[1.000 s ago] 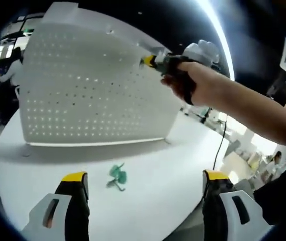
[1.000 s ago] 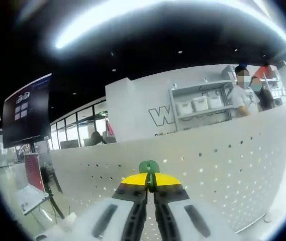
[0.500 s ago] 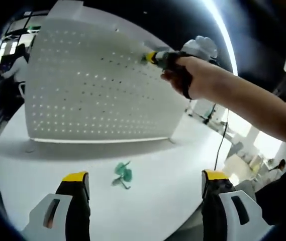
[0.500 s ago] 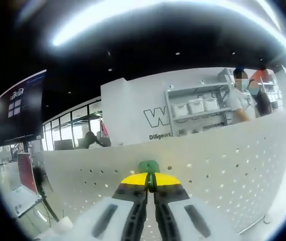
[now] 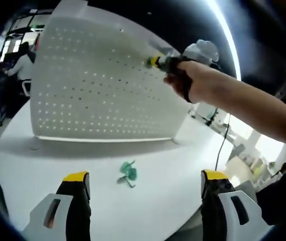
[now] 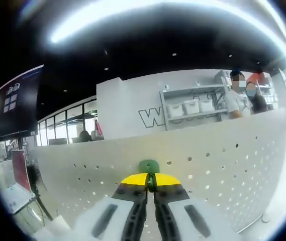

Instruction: Insert the hook assembly into the mounting plate slot until the hook locks in place.

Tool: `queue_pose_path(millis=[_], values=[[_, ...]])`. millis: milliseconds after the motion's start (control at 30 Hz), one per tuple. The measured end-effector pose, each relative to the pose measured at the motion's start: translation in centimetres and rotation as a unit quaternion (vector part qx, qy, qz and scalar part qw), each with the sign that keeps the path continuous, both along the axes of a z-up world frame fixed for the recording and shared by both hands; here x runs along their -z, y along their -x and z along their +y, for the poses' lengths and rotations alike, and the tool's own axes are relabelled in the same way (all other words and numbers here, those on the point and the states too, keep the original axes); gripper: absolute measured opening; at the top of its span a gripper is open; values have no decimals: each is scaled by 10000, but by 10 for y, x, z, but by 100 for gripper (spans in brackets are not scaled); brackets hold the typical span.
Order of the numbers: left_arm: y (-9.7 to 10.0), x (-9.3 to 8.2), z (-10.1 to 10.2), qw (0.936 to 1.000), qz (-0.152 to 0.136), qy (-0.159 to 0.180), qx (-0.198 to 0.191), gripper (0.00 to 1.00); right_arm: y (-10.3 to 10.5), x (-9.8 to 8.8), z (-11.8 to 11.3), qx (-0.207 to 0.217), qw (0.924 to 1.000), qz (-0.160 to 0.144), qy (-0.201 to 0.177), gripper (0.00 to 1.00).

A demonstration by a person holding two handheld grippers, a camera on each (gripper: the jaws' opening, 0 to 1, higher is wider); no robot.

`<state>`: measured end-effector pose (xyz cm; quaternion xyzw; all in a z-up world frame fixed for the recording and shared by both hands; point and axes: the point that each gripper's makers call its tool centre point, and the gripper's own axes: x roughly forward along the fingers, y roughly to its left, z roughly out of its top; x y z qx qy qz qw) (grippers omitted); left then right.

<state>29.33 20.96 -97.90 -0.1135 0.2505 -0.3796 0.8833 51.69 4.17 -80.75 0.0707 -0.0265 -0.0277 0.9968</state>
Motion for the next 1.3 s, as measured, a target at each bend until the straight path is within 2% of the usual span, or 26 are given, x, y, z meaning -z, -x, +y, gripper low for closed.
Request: queue_pose_path(millis=[67, 267, 367, 433, 667, 800, 900, 967, 1200, 1300], values=[[1, 2, 0, 10000, 48, -1, 0, 92, 0, 0, -1, 39, 9997, 27, 239, 1], [5, 3, -4, 9999, 112, 7, 69, 92, -1, 0, -1, 48, 9999, 64, 84, 2], [5, 3, -4, 9999, 105, -5, 72, 92, -1, 1, -2, 35, 9999, 81, 123, 8], [5, 3, -4, 9999, 115, -9, 70, 92, 2, -2, -1, -1, 9998, 48, 197, 8], [7, 5, -2, 9998, 147, -99, 81, 91, 20, -25, -6, -125, 9993, -243, 248, 13], [9, 7, -2, 9997, 166, -167, 114, 90, 32, -28, -13, -237, 9992, -265, 200, 16], [10, 9, -3, 9995, 207, -200, 125, 90, 45, -23, -25, -204, 9991, -211, 296, 17], [11, 10, -4, 9994, 224, -239, 138, 91, 51, -12, -33, -248, 9991, -55, 350, 17], [16, 16, -5, 9986, 419, -269, 151, 92, 82, 39, -50, -527, 9954, 600, 536, 18], [19, 21, -4, 9980, 469, -386, 189, 92, 94, 55, -54, -598, 9935, 766, 591, 18]])
